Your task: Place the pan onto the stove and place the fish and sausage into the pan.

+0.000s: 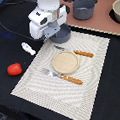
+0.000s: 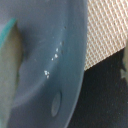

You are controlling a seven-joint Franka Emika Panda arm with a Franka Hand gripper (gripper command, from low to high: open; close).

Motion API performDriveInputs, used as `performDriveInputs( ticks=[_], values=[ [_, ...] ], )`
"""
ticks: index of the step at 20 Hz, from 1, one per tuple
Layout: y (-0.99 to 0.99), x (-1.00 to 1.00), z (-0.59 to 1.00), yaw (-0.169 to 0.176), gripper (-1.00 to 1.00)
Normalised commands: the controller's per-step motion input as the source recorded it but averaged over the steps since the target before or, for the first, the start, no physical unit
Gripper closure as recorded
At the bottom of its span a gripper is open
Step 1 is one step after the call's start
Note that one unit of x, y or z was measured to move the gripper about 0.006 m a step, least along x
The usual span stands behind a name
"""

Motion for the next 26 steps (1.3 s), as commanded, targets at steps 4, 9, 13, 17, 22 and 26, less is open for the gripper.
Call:
performDriveInputs(
  ticks=[4, 9, 13, 17, 22, 26],
  values=[
    [0.00, 0.00, -0.12, 0.000, 1.00],
    [0.00, 0.03, -0.01, 0.000, 1.00],
    [0.00, 0.05, 0.02, 0.000, 1.00],
    [0.00, 0.13, 0.89, -0.071, 1.00],
    [0.05, 0.07, 1.00, -0.080, 1.00],
    [0.10, -0.25, 0.84, -0.046, 1.00]
  ],
)
